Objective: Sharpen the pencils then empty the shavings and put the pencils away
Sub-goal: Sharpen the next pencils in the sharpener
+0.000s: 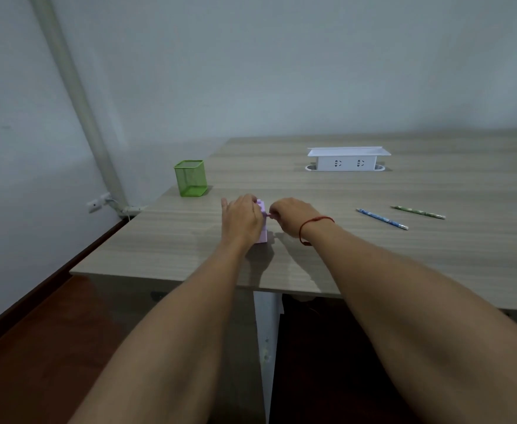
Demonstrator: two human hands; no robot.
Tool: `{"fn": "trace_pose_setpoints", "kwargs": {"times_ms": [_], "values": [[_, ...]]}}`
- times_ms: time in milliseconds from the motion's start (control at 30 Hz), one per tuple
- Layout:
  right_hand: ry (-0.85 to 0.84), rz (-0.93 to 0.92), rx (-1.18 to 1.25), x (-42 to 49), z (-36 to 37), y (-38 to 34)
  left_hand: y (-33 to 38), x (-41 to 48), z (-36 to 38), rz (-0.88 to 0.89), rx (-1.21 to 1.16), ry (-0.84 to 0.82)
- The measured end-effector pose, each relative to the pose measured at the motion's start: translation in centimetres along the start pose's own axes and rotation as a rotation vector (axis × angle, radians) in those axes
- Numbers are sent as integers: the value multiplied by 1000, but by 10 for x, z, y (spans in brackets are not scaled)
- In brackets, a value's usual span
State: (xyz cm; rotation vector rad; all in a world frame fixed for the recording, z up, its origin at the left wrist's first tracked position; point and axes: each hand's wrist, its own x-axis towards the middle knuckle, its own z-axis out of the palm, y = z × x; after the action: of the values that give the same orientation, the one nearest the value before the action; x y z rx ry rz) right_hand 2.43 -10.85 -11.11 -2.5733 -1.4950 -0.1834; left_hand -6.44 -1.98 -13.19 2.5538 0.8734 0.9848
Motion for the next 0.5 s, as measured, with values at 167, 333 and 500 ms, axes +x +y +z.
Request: {"fn": "trace_pose_setpoints", "kwargs": {"times_ms": [167,333,500], "values": [[-28,-47,-3,-3,-15,-15,-9,3,-15,-30,-198,6],[-116,-156,59,0,-8,-32,-45,-3,-27,-185,-178,-125],[-104,-186,0,1,-4,-42,-56,-12,-29,-100,23,-334]]}}
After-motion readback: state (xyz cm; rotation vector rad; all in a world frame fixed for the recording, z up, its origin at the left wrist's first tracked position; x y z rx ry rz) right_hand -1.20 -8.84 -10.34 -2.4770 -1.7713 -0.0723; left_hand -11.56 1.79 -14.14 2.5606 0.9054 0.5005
